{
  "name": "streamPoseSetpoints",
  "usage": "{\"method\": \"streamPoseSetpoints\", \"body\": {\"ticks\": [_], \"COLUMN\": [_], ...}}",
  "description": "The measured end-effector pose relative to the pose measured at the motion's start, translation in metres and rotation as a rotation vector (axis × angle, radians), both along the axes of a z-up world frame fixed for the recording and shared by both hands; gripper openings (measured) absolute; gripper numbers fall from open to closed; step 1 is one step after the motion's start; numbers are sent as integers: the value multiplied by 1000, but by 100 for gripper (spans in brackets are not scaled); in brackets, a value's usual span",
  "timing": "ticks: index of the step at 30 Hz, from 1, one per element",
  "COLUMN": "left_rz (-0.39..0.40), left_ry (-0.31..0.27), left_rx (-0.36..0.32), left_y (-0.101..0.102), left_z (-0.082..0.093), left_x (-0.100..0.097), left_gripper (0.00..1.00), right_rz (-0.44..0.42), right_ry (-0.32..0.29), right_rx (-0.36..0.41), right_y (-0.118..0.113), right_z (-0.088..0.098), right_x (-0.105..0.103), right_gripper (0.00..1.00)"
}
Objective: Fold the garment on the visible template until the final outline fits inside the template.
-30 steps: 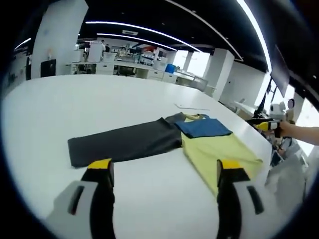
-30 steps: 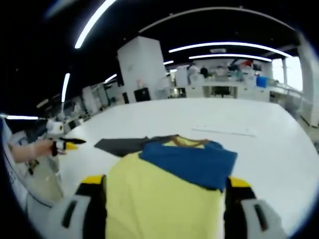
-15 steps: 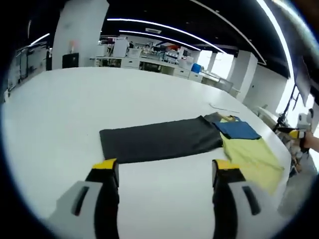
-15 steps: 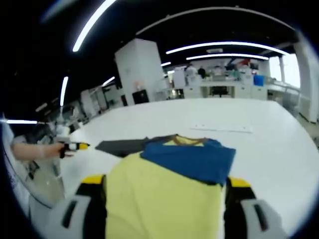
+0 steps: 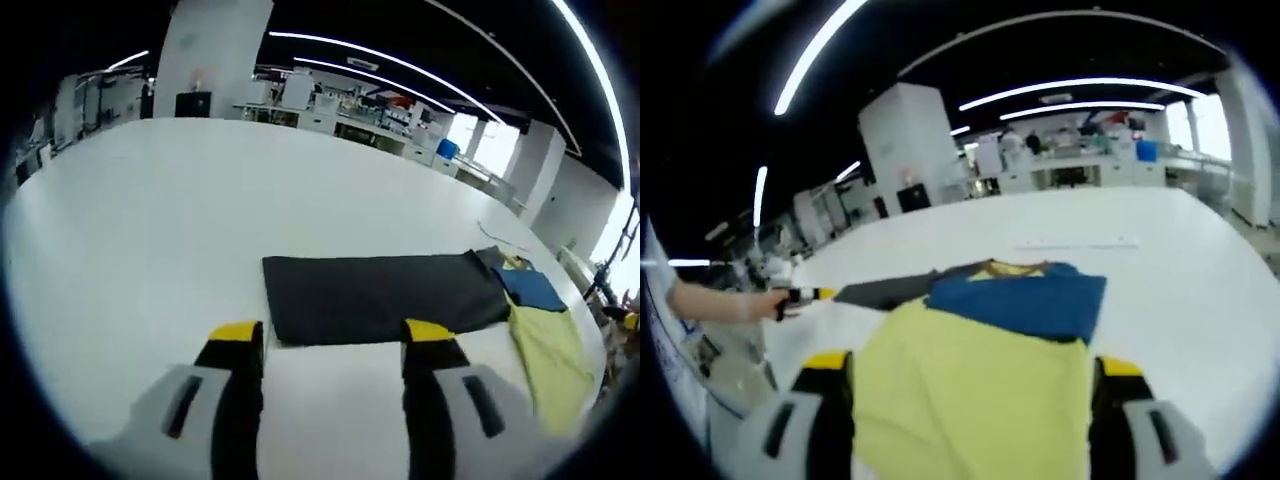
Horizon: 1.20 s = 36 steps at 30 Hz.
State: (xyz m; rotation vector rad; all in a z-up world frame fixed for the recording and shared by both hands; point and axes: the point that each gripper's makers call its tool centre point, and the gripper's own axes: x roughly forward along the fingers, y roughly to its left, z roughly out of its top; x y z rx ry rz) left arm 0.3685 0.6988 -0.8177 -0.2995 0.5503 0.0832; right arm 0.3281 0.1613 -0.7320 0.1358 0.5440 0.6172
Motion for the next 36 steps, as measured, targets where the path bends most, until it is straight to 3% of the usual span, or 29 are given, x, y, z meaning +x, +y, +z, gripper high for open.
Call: {"method": "streamPoseSetpoints", "body": {"ticks": [7, 14, 18, 21, 25, 30, 36], "left_rz": [52, 109, 125, 131, 89, 79, 80], "left_ry": [35, 53, 66, 73, 87, 94, 56], "left_rx": [-19, 14, 45, 39, 98, 75, 46], "left_y": [5, 24, 30, 30, 23, 25, 20], "left_z": [-15, -24, -20, -22, -18, -15, 6], "left_x": [-1, 0, -6, -4, -7, -5, -1], "left_gripper": [38, 17, 6, 4, 1, 0, 0], "right_rz": [-18, -24, -32, -32, -34, -41, -46], "right_ry": [2, 15, 19, 22, 27, 23, 19], "right_rx": [17, 14, 14, 7, -1, 11, 12], "right_y": [4, 3, 1, 1, 1, -1, -6], "right_z": [3, 0, -2, -4, -5, -1, 1], "right_x": [-10, -16, -17, -18, -20, -22, -25], "right_gripper": [99, 99, 99, 99, 97, 97, 96]}}
